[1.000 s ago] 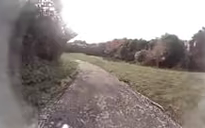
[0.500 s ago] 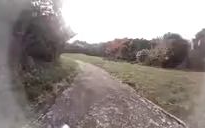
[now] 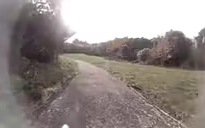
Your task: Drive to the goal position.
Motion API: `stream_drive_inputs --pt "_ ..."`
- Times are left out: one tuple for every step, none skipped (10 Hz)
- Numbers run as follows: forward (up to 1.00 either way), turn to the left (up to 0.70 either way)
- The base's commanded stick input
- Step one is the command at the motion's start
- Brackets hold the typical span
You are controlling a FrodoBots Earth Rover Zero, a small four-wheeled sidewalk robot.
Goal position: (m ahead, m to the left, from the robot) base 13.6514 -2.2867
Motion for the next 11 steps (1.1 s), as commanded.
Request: stream_drive_inputs --pt "0.85 0.0" --pt "0.85 0.0" --pt "0.85 0.0" --pt "0.85 0.0" --pt "0.85 0.0" --pt "0.85 0.0" --pt "0.85 0.0" --pt "0.85 0.0" --pt "0.85 0.0" --pt "0.85 0.0" --pt "0.85 0.0"
